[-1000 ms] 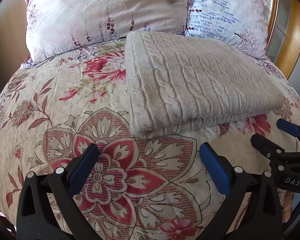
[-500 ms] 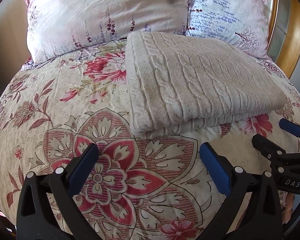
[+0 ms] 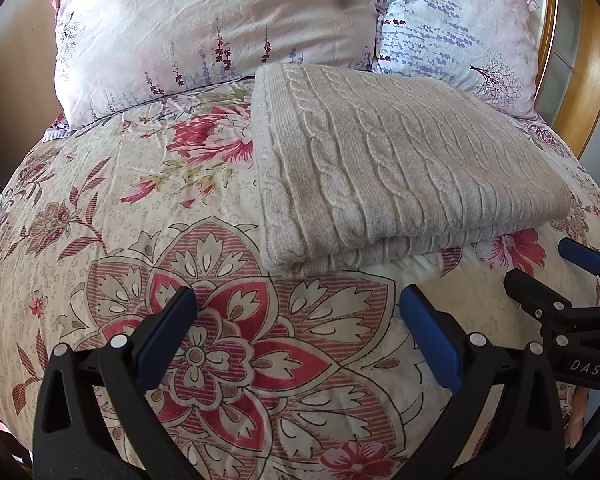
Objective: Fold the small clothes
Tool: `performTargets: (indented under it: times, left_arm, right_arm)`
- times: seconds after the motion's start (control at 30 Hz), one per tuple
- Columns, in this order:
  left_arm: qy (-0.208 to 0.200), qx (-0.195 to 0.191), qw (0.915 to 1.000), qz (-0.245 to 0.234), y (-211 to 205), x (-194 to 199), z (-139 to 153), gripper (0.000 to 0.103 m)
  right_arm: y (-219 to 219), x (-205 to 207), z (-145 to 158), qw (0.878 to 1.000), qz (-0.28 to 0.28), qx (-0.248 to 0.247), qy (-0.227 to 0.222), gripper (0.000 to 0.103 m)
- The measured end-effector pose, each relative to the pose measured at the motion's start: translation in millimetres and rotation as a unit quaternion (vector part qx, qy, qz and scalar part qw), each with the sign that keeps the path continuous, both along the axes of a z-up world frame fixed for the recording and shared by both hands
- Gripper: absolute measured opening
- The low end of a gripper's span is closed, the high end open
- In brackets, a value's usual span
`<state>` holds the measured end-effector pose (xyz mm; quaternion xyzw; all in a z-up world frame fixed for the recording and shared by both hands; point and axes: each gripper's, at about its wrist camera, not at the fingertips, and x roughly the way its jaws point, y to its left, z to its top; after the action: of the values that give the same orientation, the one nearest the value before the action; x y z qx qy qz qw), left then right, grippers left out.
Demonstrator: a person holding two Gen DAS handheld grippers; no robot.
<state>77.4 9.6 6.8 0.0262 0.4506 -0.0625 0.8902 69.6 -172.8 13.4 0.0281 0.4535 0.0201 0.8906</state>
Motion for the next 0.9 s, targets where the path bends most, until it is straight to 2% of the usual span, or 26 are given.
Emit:
performTargets:
  times: [0.9]
  left_arm:
    - [0.0, 0.0, 1.0, 0.001, 0.0, 0.0, -0.6, 0.101]
  right_arm:
    - [0.3, 1.6, 0.5, 1.0, -0.001, -0.001, 0.001, 0.102]
